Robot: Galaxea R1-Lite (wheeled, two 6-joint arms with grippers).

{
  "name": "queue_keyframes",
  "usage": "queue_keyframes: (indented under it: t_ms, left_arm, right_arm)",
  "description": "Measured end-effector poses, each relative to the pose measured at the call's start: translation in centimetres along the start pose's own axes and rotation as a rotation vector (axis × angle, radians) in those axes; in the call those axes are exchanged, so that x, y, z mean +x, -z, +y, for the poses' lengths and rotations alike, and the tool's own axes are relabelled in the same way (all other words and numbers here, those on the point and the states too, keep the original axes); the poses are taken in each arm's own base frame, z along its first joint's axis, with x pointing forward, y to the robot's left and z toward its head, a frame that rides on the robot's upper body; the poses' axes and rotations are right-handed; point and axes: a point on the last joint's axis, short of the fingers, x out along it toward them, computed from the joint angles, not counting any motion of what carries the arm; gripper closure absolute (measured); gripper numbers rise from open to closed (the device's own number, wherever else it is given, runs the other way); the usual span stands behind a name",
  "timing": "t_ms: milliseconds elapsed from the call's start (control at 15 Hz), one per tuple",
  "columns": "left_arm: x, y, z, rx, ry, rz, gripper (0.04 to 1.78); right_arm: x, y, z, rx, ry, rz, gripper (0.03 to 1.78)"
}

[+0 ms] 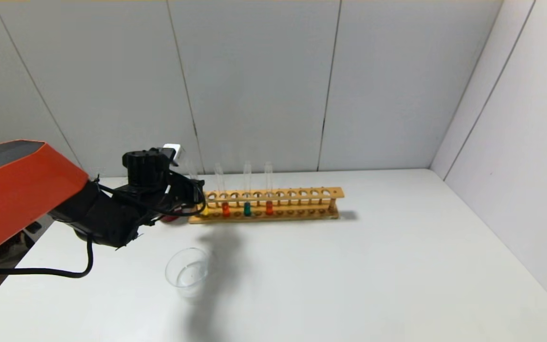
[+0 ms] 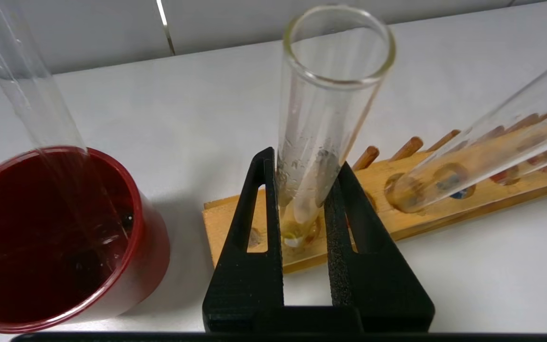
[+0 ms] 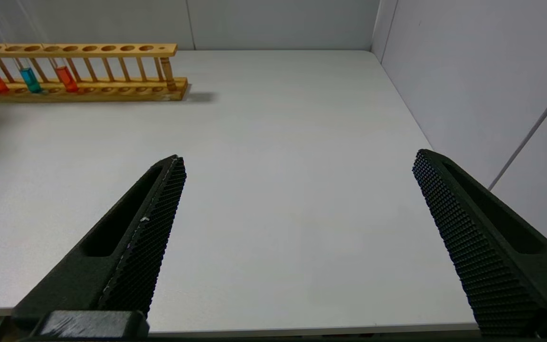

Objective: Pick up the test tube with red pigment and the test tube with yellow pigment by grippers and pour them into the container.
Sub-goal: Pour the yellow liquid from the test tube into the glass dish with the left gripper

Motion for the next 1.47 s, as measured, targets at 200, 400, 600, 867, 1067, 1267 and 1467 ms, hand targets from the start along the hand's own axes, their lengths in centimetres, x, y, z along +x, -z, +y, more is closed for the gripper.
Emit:
queue_keyframes:
  t_ms: [200,400,600,867,1067,1267,1467]
  left_arm:
    - [-1.8,-2.2,-0.6,0.007,0.008,-0.038,1.51]
    - [-4.4,-5.0,-1.5,0.018,0.022,-0.072,1.51]
    - [-7.8,-8.2,-2.2,0.066,0.009,-0.118,1.51]
    - [-12.7,-10.6,-2.8,0.145,-0.051,-0.200,1.51]
    - [-16.3,-10.4,-2.6,0.177,-0.068,-0.228,1.51]
    - [-18.9,-9.5,-2.2,0.224,-0.090,-0.221,1.51]
    - [-20.1,-7.7,-1.1,0.330,-0.056,-0.175,1.51]
  right_arm:
    - [0.0,0.0,0.0,0.000,0.000,0.000,0.06]
    - [0.0,0.0,0.0,0.000,0.000,0.000,0.06]
    - [0.0,0.0,0.0,0.000,0.000,0.000,0.06]
    - [0.0,0.0,0.0,0.000,0.000,0.000,0.06]
    - [0.0,0.0,0.0,0.000,0.000,0.000,0.06]
    - [0.0,0.0,0.0,0.000,0.000,0.000,0.06]
    - [0.0,0.0,0.0,0.000,0.000,0.000,0.06]
